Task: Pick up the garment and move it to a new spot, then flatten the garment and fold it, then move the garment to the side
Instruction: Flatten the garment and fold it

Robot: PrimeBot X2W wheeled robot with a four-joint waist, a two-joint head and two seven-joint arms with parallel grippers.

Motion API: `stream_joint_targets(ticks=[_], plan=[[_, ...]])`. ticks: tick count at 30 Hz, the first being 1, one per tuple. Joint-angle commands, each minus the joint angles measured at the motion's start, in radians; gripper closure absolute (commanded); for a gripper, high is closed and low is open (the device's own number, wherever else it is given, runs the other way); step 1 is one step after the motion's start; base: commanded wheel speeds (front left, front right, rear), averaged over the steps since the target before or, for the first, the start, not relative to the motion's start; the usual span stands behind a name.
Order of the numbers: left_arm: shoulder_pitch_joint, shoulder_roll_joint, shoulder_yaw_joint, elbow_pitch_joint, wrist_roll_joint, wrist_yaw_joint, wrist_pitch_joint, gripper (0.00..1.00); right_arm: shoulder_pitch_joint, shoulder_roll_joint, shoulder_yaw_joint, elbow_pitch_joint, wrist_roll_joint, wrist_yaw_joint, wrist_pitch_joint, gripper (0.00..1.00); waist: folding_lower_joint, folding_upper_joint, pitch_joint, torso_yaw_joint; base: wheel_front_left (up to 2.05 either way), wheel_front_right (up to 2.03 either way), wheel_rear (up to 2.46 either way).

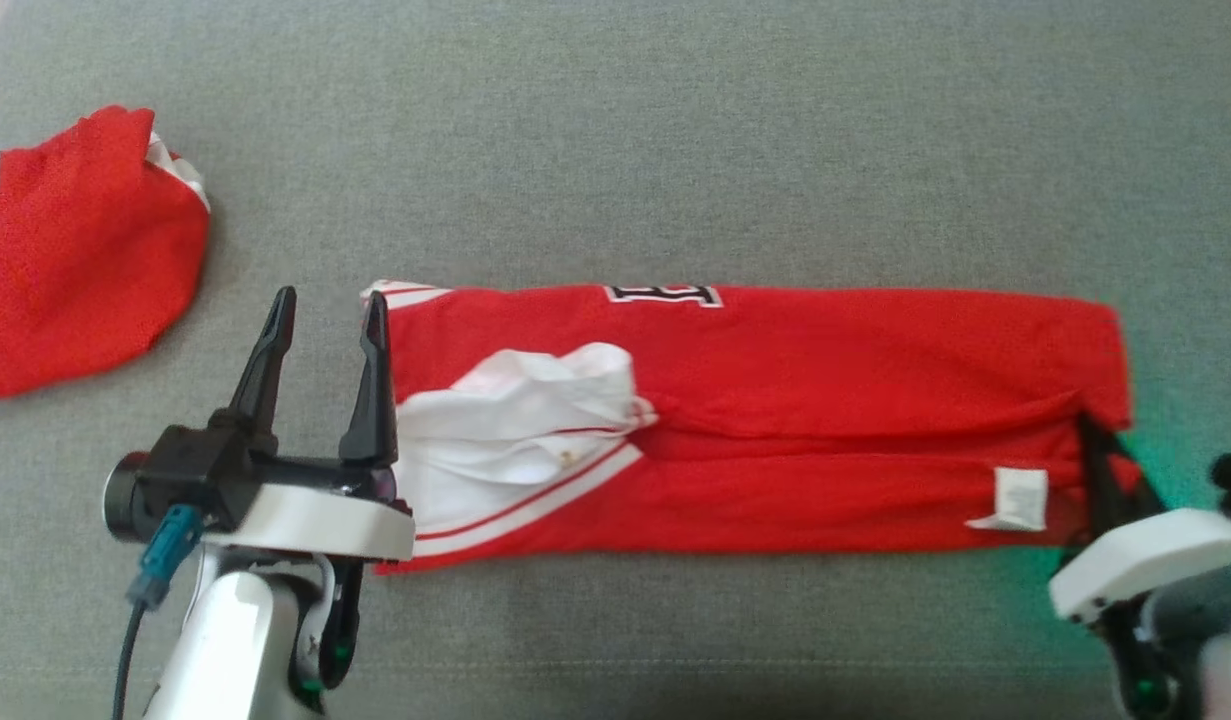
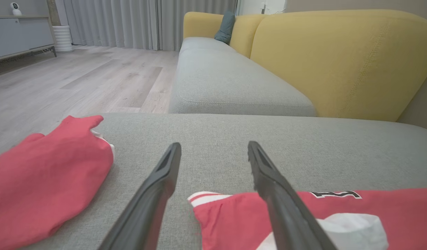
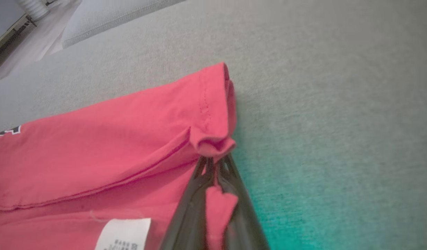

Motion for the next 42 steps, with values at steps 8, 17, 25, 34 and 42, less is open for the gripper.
stream_joint_targets(ticks=[8,17,25,34,42], plan=[[-0.014,-0.009,0.061,-0.038,0.019,-0.010,-0.012,0.00,-0.042,-0.069,-0.111,-0.097,-0.023,-0.001,0.015,1.00,0.0000,0.0000,-0.024,0.000,0.00,0.00,0.00],[0.014,-0.021,0.069,-0.029,0.029,-0.014,-0.012,0.00,-0.120,-0.053,0.111,-0.298,-0.047,-0.001,0.141,1.00,0.0000,0.0000,-0.091,-0.004,0.00,0.00,0.00],[0.029,-0.028,0.063,-0.019,0.031,-0.020,-0.012,0.00,-0.158,-0.008,0.430,-0.223,0.064,-0.001,0.152,1.00,0.0000,0.0000,-0.116,0.022,0.00,0.00,0.00],[0.010,-0.039,0.046,0.002,0.031,-0.033,-0.012,0.00,-0.275,-0.007,0.730,0.023,0.311,-0.001,-0.010,1.00,0.0000,0.0000,-0.084,0.075,0.00,0.00,0.00],[-0.011,-0.049,0.041,0.011,0.034,-0.039,-0.012,0.00,-0.397,-0.007,0.838,0.198,0.421,-0.001,-0.118,1.00,0.0000,0.0000,-0.053,0.104,0.00,0.00,0.00]])
